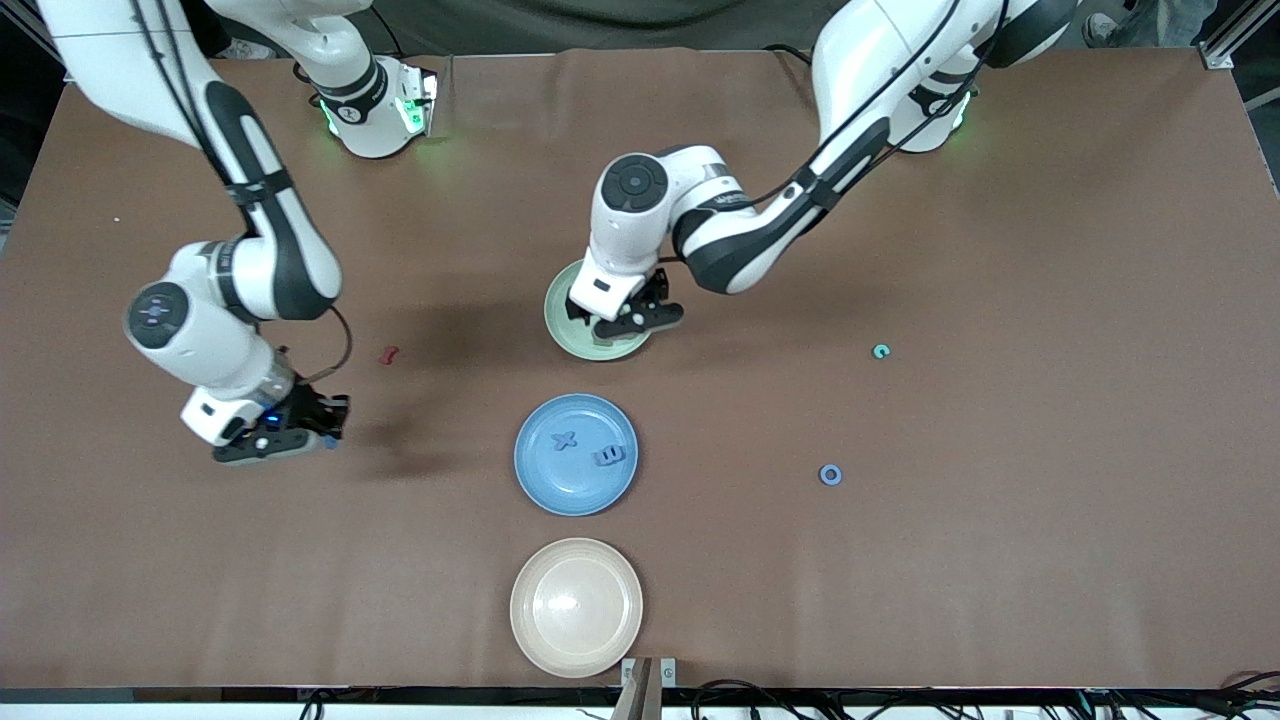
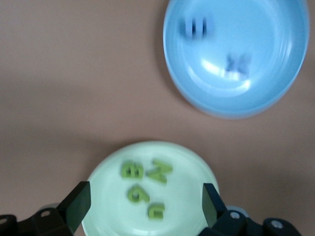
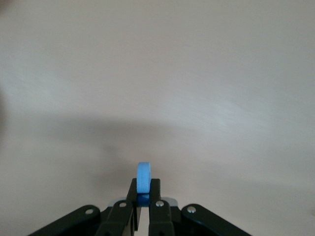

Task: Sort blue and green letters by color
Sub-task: 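Drop blue i on the blue plate with the right gripper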

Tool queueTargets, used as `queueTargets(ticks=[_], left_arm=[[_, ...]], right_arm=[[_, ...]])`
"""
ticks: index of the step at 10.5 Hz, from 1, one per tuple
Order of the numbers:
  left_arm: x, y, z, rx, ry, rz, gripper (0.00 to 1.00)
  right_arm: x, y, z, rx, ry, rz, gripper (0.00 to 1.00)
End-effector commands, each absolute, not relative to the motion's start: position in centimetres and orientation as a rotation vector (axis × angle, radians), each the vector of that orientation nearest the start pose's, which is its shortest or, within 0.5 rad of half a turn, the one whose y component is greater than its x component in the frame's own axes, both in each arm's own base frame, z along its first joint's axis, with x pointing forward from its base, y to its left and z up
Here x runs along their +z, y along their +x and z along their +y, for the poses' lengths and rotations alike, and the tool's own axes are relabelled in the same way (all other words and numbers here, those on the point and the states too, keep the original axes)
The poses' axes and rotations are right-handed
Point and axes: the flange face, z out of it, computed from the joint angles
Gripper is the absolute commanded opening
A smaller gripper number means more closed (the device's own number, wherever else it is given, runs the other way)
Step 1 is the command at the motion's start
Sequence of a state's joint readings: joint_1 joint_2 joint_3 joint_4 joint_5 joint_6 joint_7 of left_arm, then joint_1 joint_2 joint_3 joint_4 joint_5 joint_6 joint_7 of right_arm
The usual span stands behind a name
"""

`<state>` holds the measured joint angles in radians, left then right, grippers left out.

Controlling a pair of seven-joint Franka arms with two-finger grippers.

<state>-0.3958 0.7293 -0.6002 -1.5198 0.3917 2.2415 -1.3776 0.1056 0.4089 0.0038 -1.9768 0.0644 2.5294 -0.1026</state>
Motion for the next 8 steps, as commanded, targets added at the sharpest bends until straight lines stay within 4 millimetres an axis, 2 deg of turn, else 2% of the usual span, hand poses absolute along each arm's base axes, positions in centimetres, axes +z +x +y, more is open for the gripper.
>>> queueTargets(ticks=[1, 3, 4, 6, 7, 8], left_arm=[[35.6, 52.9, -47.8, -0.204, -3.216, -0.526, 1.0], [38.7, 57.3, -41.7, -0.291, -3.2, -0.351, 1.0], [39.9, 59.0, -38.7, -0.311, -3.181, -0.32, 1.0], [42.1, 61.4, -33.3, -0.326, -3.147, -0.238, 1.0], [43.3, 62.0, -31.3, -0.335, -3.129, -0.218, 1.0], [44.6, 62.1, -30.1, -0.344, -3.111, -0.202, 1.0]], right_arm=[[26.2, 66.1, 15.2, -0.262, -3.048, -0.156, 0.0], [25.5, 67.1, 21.4, -0.294, -3.024, -0.139, 0.0], [24.5, 66.8, 24.2, -0.293, -3.018, -0.133, 0.0], [23.8, 66.2, 27.9, -0.292, -3.007, -0.139, 0.0], [23.7, 65.7, 29.1, -0.288, -3.003, -0.128, 0.0], [23.3, 64.9, 30.6, -0.278, -3.002, -0.132, 0.0]])
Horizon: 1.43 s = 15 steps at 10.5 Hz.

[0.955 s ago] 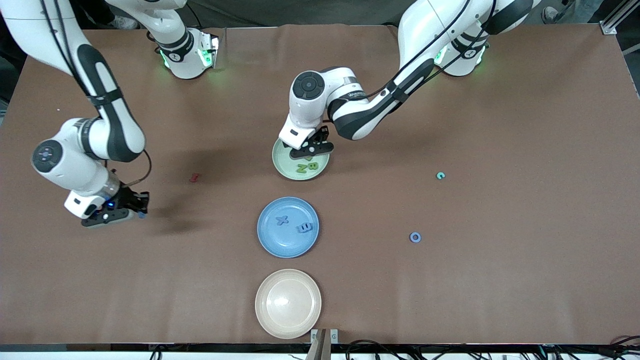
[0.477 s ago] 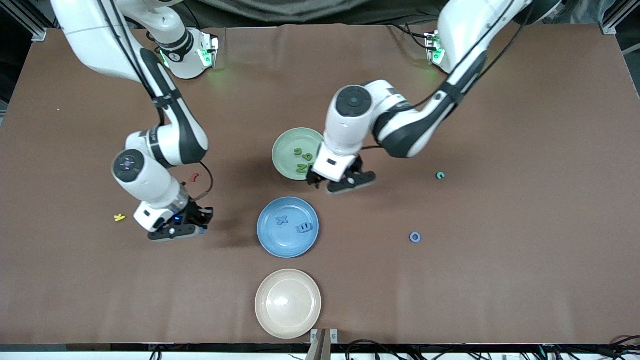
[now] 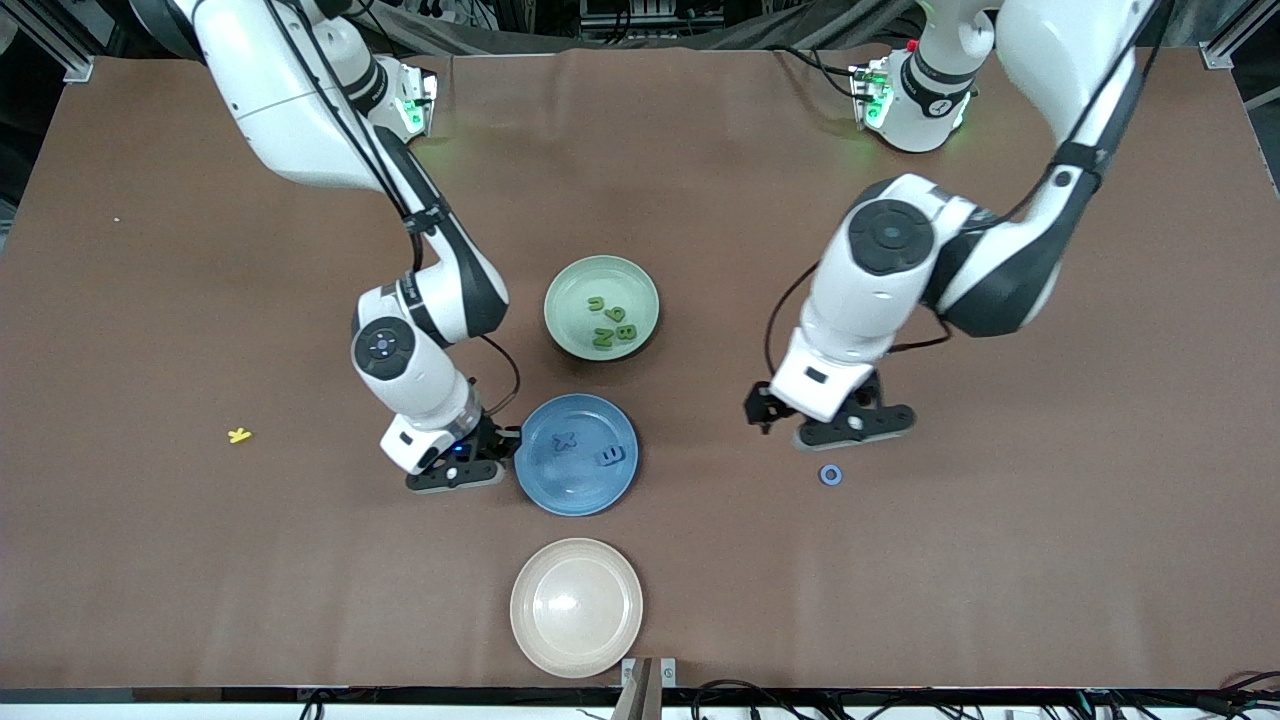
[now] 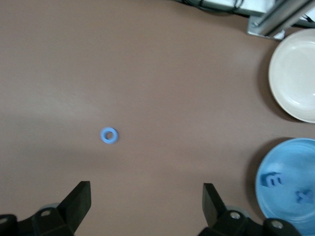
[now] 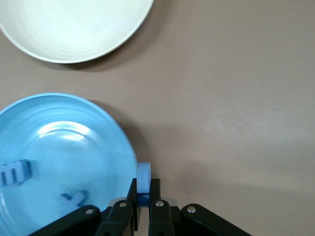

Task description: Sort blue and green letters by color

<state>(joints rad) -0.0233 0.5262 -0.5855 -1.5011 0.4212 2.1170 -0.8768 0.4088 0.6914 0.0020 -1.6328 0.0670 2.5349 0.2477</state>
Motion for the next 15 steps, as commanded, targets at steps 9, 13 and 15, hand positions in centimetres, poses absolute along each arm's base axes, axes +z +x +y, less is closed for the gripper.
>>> queueTargets(ticks=[9, 13, 15], left_arm=[[53.4, 62.2, -20.1, -0.329, -3.08, -0.227, 1.0], [57.3, 61.5, -15.0, -0.301, -3.128, -0.127, 1.0], [57.6, 61.2, -14.1, -0.253, -3.137, -0.062, 1.0]], right_arm=[[24.4, 64.0, 34.9, -0.272, -2.963, 0.137, 1.0], [24.8, 67.0, 26.1, -0.23, -3.011, 0.244, 1.0], [24.4, 68.0, 17.5, -0.167, -3.064, 0.202, 1.0]])
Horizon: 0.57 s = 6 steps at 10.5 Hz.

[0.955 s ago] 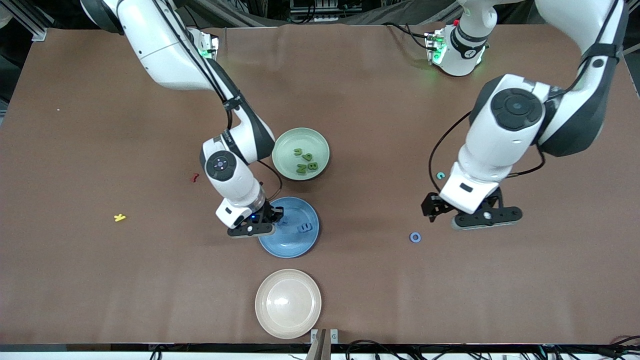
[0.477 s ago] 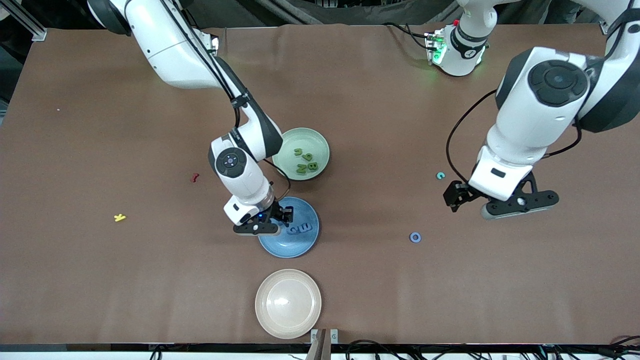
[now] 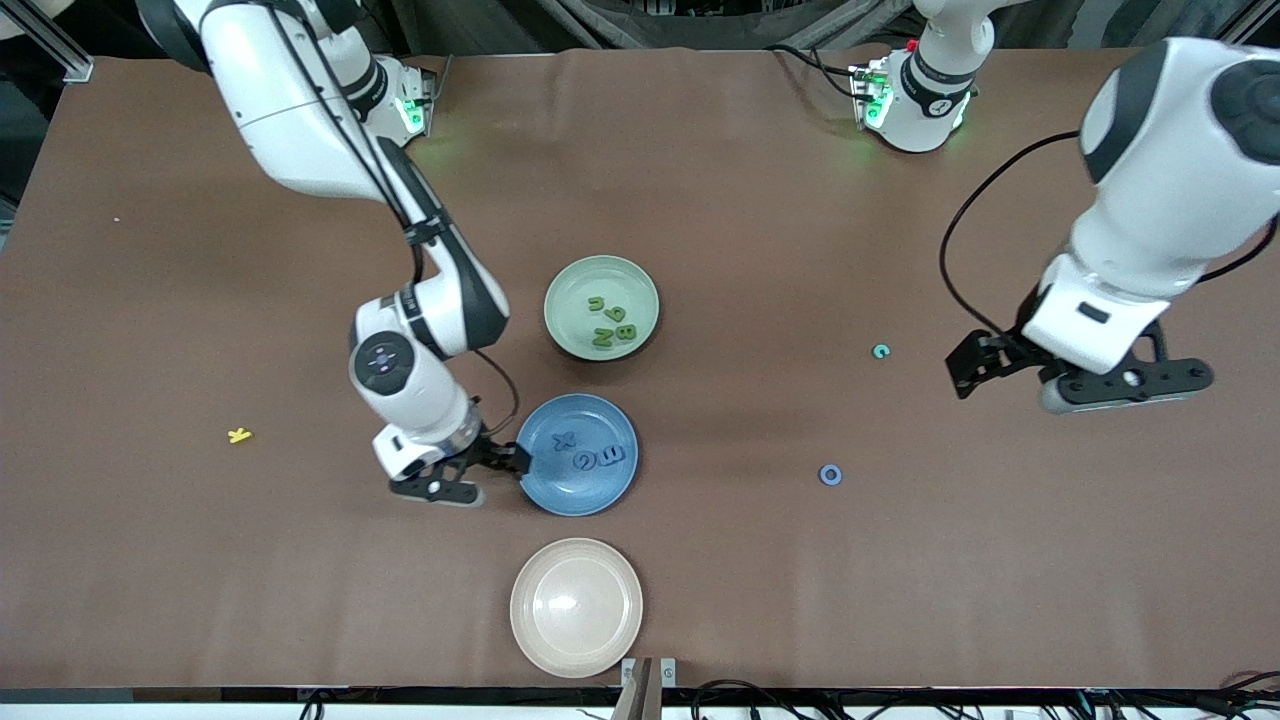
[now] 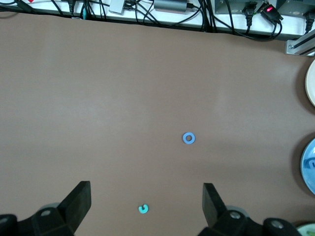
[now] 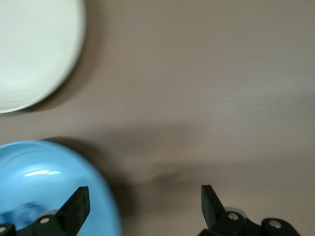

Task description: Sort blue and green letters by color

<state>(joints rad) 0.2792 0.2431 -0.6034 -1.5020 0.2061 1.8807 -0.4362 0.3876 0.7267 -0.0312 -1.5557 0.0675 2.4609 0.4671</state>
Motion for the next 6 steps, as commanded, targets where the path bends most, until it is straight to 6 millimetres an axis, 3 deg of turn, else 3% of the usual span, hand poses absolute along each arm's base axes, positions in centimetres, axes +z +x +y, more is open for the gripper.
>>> queueTargets(ticks=[1, 5, 6], left_arm=[[58.5, 60.8, -12.8, -0.254, -3.107, -0.069, 1.0], [60.6, 59.8, -9.4, -0.23, -3.11, -0.042, 1.0], [61.5, 59.4, -8.4, -0.242, -3.1, -0.021, 1.0]], right_arm=[[24.7, 68.1, 13.8, -0.142, -3.074, 0.202, 1.0], [28.3, 66.5, -0.4, -0.103, -3.114, 0.183, 1.0], [30.1, 65.9, -2.4, -0.047, -3.118, 0.216, 1.0]])
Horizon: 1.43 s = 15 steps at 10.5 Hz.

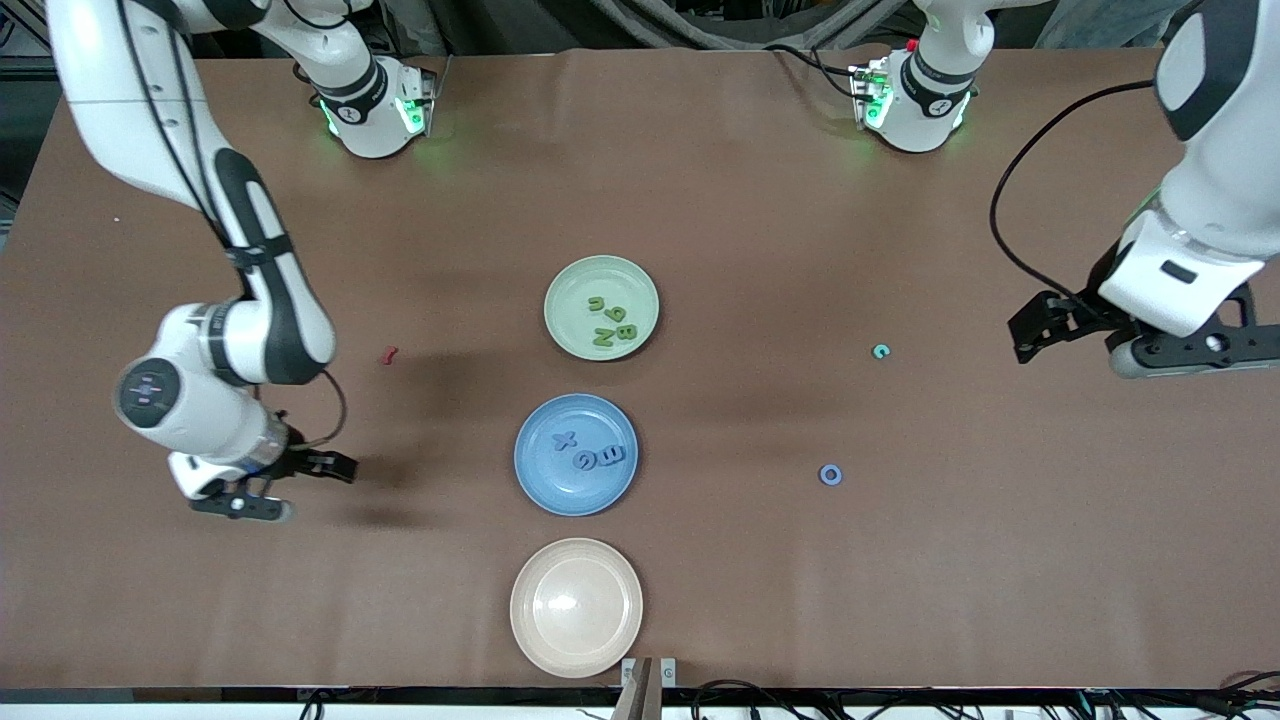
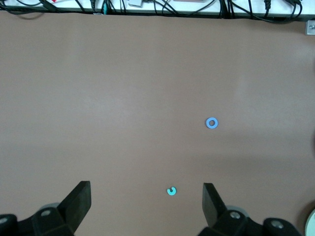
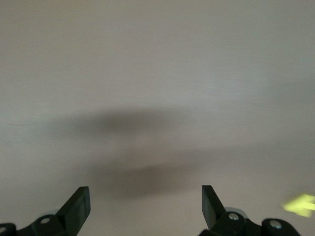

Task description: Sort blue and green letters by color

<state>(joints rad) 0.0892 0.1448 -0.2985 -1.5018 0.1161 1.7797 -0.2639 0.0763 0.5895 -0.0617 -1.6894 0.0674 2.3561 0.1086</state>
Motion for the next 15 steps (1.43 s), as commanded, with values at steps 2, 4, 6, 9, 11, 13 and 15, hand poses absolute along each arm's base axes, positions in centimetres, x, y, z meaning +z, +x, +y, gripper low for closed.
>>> queueTargets(ticks=[2, 4, 6, 9, 11, 13, 15], left_arm=[[61.5, 59.3, -7.3, -0.222, -3.128, -0.048, 1.0], [62.1, 58.6, -7.1, -0.211, -3.128, -0.042, 1.0], [62.7, 58.5, -7.0, -0.216, -3.123, -0.03, 1.0], [62.3, 58.0, -7.2, -0.15, -3.123, -0.005, 1.0], [62.0, 57.8, -7.3, -0.106, -3.124, -0.001, 1.0], [62.2, 57.5, -8.0, -0.094, -3.124, 0.018, 1.0], [62.3, 57.3, -8.6, -0.088, -3.123, 0.037, 1.0]], right_arm=[[35.6, 64.8, -6.6, -0.056, -3.116, 0.28, 1.0], [41.7, 63.0, -9.4, -0.089, -3.109, 0.222, 1.0], [46.9, 61.0, -9.7, -0.107, -3.088, 0.237, 1.0], [53.5, 57.7, -8.7, -0.103, -3.065, 0.214, 1.0], [57.4, 55.8, -6.7, -0.139, -3.06, 0.168, 1.0], [61.0, 55.1, -4.7, -0.155, -3.069, 0.119, 1.0], [64.3, 55.0, -5.0, -0.143, -3.11, 0.104, 1.0]])
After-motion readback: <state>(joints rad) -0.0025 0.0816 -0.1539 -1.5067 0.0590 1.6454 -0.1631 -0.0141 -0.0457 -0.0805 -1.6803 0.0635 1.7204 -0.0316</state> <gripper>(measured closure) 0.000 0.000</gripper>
